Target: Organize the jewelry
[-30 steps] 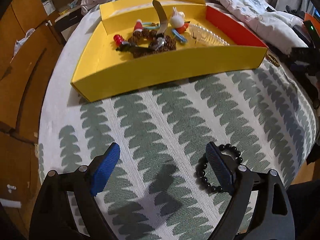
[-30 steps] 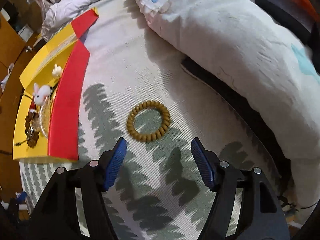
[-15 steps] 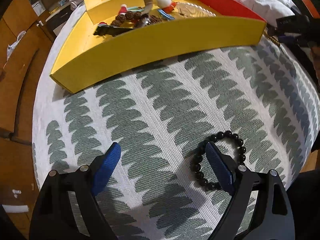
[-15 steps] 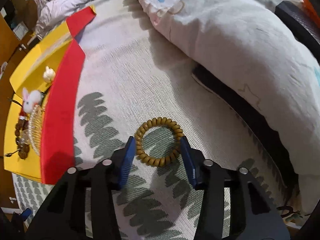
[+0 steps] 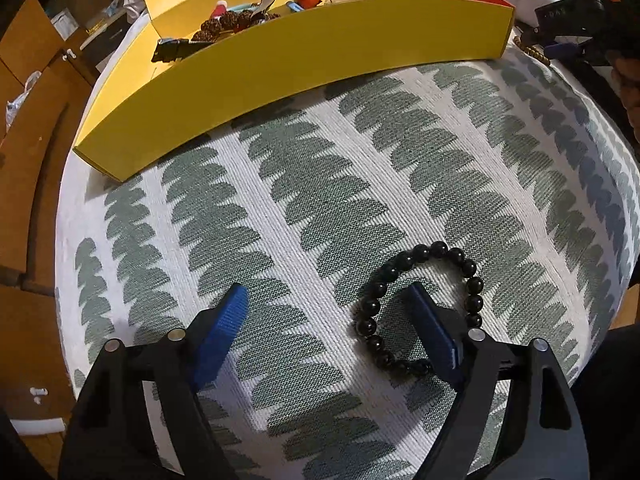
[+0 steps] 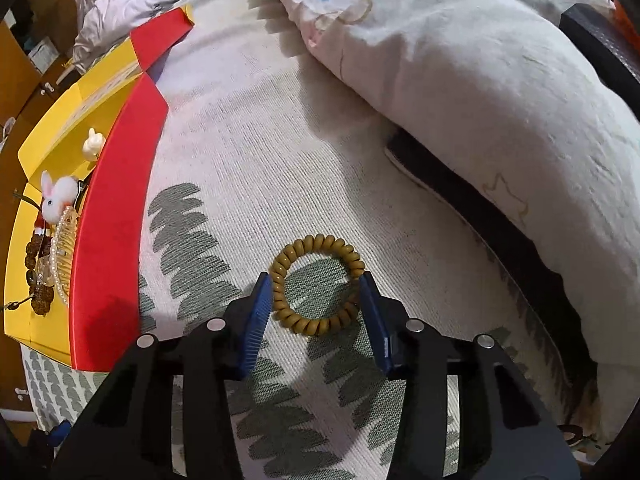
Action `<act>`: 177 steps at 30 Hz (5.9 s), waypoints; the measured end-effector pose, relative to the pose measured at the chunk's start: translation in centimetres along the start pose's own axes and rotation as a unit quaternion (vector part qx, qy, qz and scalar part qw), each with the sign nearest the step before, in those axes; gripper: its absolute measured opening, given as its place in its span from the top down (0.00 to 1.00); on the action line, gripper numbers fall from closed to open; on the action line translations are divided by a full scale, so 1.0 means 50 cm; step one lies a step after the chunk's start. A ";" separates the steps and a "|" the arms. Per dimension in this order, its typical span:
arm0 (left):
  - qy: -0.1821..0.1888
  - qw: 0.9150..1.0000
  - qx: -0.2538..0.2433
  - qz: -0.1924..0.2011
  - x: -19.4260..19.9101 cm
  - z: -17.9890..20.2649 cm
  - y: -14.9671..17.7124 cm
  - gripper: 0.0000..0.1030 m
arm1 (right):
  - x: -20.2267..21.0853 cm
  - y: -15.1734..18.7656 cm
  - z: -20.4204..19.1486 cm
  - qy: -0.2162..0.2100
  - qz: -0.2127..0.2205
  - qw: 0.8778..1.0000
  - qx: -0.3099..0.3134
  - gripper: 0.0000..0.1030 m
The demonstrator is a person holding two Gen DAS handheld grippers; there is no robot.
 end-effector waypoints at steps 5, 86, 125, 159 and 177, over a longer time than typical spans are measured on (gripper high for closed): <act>0.003 1.000 0.002 0.000 0.000 -0.003 0.001 0.21 | 0.006 0.005 0.021 0.000 -0.004 1.000 -0.014 0.56; 0.112 0.976 0.120 0.142 0.169 -0.135 -0.357 0.91 | 0.147 -0.031 -0.424 -0.185 0.041 0.977 0.098 0.89; -0.058 0.971 0.090 0.214 0.182 -0.227 -0.322 0.17 | 0.132 -0.074 -0.380 -0.115 0.085 0.987 0.072 0.56; -0.099 0.947 0.105 0.286 0.294 -0.174 -0.151 0.06 | 0.238 0.168 -0.392 -0.046 0.175 0.969 0.167 0.25; -0.097 0.951 0.106 0.273 0.277 -0.163 -0.141 0.06 | 0.251 0.183 -0.394 -0.032 0.189 0.963 0.188 0.21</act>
Point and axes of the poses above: each gripper's, at about its wrist camera, not at the fingertips, and x roughly against the way its jaws point, z to its right, y to its underside, the point moved 10 cm from there along -x, roughly the way its jaws point, and after that the axes turned 5 degrees about y, right-handed, at the moved point
